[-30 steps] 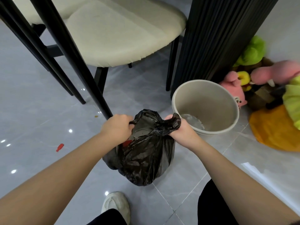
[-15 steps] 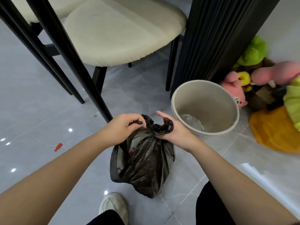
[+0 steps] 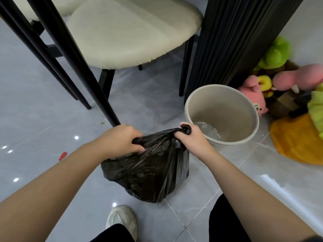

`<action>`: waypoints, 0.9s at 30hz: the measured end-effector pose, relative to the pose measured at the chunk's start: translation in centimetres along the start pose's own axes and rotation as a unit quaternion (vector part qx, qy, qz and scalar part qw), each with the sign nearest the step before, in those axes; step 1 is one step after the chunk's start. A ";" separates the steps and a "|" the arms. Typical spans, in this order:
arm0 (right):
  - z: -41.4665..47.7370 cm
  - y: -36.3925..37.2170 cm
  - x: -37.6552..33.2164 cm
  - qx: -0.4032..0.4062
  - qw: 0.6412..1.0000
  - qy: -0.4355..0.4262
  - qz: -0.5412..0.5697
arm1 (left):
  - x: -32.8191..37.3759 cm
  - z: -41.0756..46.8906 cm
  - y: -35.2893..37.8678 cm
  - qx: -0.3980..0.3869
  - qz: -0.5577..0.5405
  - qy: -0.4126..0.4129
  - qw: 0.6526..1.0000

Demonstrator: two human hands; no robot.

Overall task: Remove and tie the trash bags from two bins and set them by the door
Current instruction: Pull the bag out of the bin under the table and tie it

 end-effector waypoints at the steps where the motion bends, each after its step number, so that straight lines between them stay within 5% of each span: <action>1: 0.0 -0.2 -0.1 0.003 1.000 -0.003 -0.006 | -0.1 0.1 0.0 0.006 0.013 0.000 1.000; 8: -0.7 0.9 -1.0 -0.070 0.997 -0.011 0.040 | 1.0 0.2 -0.4 0.088 -0.109 0.004 0.990; 13: -0.4 0.4 0.0 -0.040 0.998 0.001 0.048 | 2.1 0.2 2.3 -0.004 0.126 -0.004 0.992; 15: -0.2 0.0 0.0 -0.034 0.999 -0.012 0.037 | 1.7 0.5 2.3 0.018 0.157 -0.019 0.987; 27: -0.7 1.0 -0.9 -0.086 0.995 -0.043 0.023 | 2.1 0.2 -0.7 0.195 -0.096 -0.033 0.976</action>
Point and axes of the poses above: each hand's wrist, its own z-axis towards the middle knuckle, its own y-axis out of the palm, x = y × z, the point moved 6 cm from there along z, towards the middle knuckle, and after that the axes turned 6 degrees about z, right-handed, at the moved point
